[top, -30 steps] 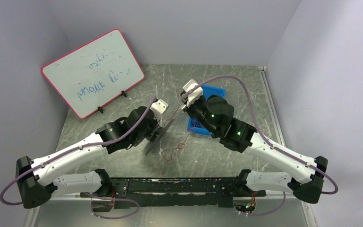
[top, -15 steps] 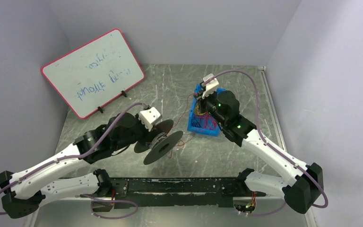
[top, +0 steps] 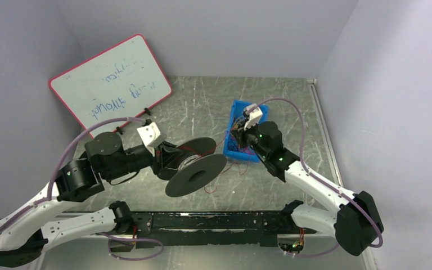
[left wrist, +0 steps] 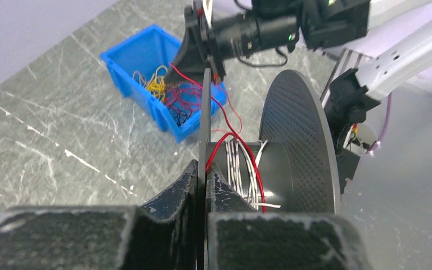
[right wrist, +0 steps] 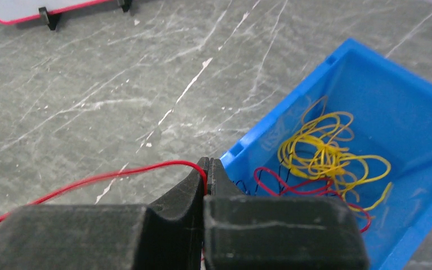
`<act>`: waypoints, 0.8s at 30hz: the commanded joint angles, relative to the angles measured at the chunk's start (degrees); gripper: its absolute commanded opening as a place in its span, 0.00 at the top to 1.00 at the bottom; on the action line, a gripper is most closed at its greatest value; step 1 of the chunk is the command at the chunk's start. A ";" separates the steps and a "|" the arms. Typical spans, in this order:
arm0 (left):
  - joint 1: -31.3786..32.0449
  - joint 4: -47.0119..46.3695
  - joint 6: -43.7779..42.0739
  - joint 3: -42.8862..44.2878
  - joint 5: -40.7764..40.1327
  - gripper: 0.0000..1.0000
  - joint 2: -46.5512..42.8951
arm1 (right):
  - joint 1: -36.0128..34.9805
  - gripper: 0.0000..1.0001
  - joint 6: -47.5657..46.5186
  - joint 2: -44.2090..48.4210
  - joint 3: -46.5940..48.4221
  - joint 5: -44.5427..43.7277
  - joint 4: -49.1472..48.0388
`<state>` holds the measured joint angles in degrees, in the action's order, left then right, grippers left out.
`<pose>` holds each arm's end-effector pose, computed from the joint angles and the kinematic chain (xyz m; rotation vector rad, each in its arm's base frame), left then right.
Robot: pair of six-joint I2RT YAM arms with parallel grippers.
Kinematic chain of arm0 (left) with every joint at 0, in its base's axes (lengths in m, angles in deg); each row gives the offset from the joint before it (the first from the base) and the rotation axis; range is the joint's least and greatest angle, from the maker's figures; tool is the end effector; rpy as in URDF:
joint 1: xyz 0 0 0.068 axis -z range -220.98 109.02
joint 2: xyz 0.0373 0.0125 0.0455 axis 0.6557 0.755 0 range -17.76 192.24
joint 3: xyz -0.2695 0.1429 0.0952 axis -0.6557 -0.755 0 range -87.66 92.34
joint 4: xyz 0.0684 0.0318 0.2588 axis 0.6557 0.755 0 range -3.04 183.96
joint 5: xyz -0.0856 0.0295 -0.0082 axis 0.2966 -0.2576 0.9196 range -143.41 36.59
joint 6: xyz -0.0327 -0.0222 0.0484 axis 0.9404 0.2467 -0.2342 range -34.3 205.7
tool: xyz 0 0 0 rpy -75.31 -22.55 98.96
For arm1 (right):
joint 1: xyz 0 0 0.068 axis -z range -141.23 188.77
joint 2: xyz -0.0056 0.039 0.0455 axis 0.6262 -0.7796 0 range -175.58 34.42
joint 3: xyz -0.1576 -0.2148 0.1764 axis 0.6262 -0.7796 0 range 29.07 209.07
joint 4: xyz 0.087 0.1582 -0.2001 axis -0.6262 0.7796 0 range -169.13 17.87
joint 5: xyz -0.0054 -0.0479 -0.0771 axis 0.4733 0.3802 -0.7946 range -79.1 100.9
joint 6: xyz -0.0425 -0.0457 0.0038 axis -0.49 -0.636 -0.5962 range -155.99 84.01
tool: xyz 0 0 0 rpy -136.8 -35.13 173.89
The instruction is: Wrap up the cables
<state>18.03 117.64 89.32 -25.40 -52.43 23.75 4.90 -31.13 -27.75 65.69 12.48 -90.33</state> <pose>0.0621 -0.1049 0.4454 0.8550 1.6011 -0.8058 0.2042 0.1387 0.3041 -0.4826 1.7861 0.5005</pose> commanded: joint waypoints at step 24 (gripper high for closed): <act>0.33 -24.25 16.28 3.40 -31.59 0.93 2.71 | -18.78 1.00 14.34 -7.15 -22.81 8.52 -36.25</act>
<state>18.07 101.47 101.12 -24.18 -72.59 25.11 -9.91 -19.46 -32.87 44.90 23.96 -117.04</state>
